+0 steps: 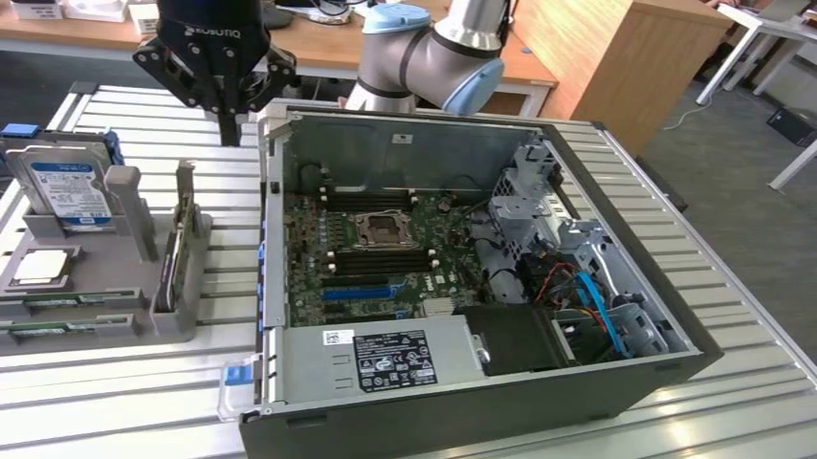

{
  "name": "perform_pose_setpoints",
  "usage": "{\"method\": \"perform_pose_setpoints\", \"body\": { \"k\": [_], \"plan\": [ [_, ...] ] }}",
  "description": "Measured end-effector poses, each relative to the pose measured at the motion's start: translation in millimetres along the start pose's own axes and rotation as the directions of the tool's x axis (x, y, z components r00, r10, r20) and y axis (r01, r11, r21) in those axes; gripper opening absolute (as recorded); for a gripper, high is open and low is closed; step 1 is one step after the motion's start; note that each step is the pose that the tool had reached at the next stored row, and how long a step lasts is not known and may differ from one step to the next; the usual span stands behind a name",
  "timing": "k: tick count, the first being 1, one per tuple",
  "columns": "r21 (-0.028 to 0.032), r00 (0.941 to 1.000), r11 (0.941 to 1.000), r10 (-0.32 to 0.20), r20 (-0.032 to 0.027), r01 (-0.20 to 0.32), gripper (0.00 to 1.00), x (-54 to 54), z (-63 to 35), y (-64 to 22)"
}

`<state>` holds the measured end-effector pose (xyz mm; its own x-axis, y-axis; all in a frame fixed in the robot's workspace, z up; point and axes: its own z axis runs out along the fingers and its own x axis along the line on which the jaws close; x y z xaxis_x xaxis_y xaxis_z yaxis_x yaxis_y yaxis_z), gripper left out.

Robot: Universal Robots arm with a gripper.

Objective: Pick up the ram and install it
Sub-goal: 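Reach for the ram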

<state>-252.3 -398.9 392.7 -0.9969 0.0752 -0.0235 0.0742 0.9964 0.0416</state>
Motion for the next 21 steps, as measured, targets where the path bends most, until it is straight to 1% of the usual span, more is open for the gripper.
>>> {"method": "perform_pose_setpoints", "body": {
  "k": [11, 16, 21],
  "plan": [
    [0.0000, 1.0000, 1.0000, 0.000, 0.0000, 0.000, 0.11, 11.5, -0.2, -0.9],
    [0.0000, 1.0000, 1.0000, 0.000, 0.0000, 0.000, 0.11, 22.1, -0.2, -1.7],
    [-0.0001, 1.0000, 1.0000, 0.000, 0.0001, 0.000, 0.11, 35.4, -0.1, -2.7]
  ]
}}
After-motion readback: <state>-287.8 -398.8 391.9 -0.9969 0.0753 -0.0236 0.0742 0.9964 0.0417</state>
